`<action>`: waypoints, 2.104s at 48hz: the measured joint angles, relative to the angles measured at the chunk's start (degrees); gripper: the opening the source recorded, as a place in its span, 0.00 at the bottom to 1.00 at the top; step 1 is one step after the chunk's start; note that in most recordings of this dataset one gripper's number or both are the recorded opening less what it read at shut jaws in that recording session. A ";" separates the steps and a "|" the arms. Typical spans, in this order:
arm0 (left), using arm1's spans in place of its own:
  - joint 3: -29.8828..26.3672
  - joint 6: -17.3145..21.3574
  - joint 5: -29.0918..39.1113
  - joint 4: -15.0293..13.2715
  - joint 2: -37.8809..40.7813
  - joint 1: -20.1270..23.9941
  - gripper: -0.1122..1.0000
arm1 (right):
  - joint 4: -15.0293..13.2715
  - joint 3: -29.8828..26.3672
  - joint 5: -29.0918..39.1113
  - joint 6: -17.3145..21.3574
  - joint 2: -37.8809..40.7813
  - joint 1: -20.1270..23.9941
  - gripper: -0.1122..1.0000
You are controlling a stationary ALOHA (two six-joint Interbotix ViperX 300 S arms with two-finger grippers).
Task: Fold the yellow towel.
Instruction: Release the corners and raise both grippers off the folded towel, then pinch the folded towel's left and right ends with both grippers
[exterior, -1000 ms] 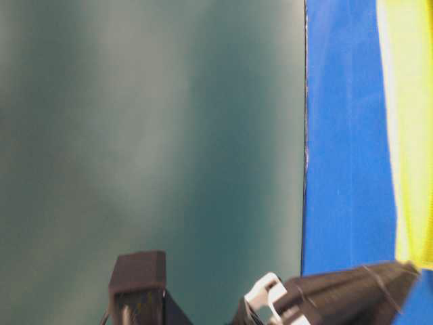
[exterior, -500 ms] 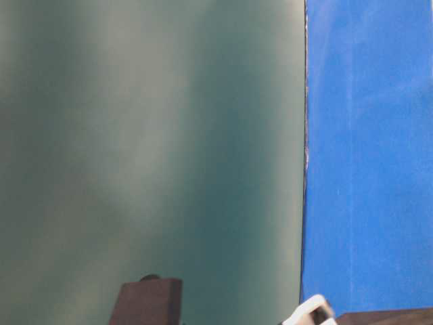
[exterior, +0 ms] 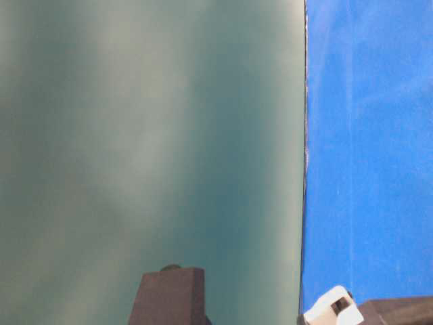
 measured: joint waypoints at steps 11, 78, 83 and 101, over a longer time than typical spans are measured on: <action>-0.62 -3.52 0.00 0.00 0.00 -0.35 0.82 | 0.00 -0.18 0.18 -0.09 -0.18 1.23 0.69; 0.62 1.67 -0.26 0.00 4.22 15.29 0.59 | -12.92 -0.09 3.34 0.00 6.59 -14.24 0.62; 0.70 1.58 -0.79 0.00 4.57 15.21 0.58 | -12.92 -0.09 3.25 0.00 6.59 -14.24 0.62; -0.70 2.55 3.16 0.09 4.66 13.01 0.13 | -12.92 0.00 3.43 0.00 6.50 -14.15 0.11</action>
